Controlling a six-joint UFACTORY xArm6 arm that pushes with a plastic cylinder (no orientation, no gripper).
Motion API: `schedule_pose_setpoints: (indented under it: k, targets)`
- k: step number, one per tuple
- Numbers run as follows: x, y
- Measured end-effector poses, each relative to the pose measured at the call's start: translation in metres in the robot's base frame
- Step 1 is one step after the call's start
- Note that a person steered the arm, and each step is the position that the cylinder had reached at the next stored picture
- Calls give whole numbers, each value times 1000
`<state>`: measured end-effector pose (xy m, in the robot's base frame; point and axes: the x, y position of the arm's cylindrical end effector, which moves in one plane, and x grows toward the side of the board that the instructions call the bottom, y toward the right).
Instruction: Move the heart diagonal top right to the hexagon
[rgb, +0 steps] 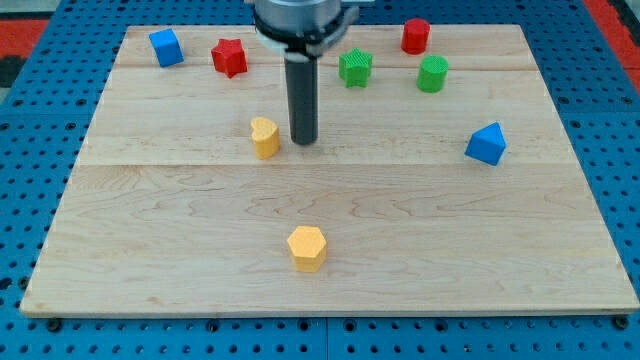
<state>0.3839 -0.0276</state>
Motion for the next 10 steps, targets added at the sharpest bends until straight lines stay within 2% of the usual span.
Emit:
schedule_pose_setpoints:
  k: [1,2,4,5,6,7,9,10]
  targets:
    - [-20,-59]
    - [18,-57]
    - [69,-6]
    - [98,-5]
    - [65,24]
    - [65,137]
    - [98,263]
    - [61,272]
